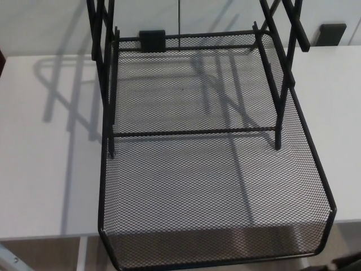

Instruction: The robot walks towards a file tray kept in the middle of a desk and uses its right hand to grab a tray and pulls it out towards itself

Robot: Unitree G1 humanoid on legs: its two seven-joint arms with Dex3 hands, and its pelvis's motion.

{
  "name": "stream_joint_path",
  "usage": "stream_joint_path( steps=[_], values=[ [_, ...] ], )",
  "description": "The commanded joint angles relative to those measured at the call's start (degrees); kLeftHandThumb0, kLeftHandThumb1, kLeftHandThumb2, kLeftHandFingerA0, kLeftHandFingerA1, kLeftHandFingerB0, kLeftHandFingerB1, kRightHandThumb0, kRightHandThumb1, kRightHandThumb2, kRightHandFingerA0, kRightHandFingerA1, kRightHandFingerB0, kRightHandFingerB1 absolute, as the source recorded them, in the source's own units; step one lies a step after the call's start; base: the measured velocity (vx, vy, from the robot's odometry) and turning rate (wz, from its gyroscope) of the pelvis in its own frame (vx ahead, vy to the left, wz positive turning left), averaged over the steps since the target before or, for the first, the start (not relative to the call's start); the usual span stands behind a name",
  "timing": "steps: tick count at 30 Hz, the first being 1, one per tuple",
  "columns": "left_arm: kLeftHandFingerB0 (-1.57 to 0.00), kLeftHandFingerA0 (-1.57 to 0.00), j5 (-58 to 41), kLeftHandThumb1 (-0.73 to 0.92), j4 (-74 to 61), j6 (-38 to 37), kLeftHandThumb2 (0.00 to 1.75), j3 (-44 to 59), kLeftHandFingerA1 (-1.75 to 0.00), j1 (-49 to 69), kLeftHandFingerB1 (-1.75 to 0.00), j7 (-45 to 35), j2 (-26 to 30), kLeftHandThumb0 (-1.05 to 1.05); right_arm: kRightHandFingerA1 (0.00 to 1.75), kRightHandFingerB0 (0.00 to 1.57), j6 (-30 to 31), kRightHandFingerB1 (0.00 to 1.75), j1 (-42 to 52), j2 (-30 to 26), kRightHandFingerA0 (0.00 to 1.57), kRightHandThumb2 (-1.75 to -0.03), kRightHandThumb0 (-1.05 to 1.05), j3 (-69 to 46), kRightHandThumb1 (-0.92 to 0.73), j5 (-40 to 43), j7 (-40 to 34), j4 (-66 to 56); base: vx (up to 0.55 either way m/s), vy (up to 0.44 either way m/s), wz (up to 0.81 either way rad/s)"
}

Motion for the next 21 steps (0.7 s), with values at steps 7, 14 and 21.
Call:
stream_joint_path(
  steps=[7, 14, 21],
  values=[
    [-0.46, -0.82, 2.93, 0.43, 3.59, -3.62, 0.54, -1.32, -0.7, -1.32, -0.63, -0.13, 2.26, -0.6, 1.36, 1.05, 5.45, 0.85, -3.7, 0.57, 1.27, -0.77, -0.74, -85.73, -0.27, 157.59, 53.99, 13.7, 0.0, 0.0, 0.0],
    [-0.48, -0.85, 2.95, 0.44, 3.51, -4.68, 0.55, -1.2, -0.69, -1.08, -0.65, 0.07, 2.55, -0.62, 1.73, 1.12, -2.16, 1.16, 10.06, 5.99, 1.15, -0.63, -0.34, -74.5, -0.42, 138.87, 64.35, 11.49, 0.0, 0.0, 0.0],
    [-0.47, -0.84, 3.16, 0.45, 3.7, -4.65, 0.54, -1.51, -0.71, -0.66, -0.63, 0.49, 2.09, -0.62, 1.43, 1.21, -9.27, 1.27, 16.91, 8.9, 1.34, -0.85, -0.52, -49.21, -0.4, 106.42, 63.41, 20.14, 0.0, 0.0, 0.0]
  ],
)
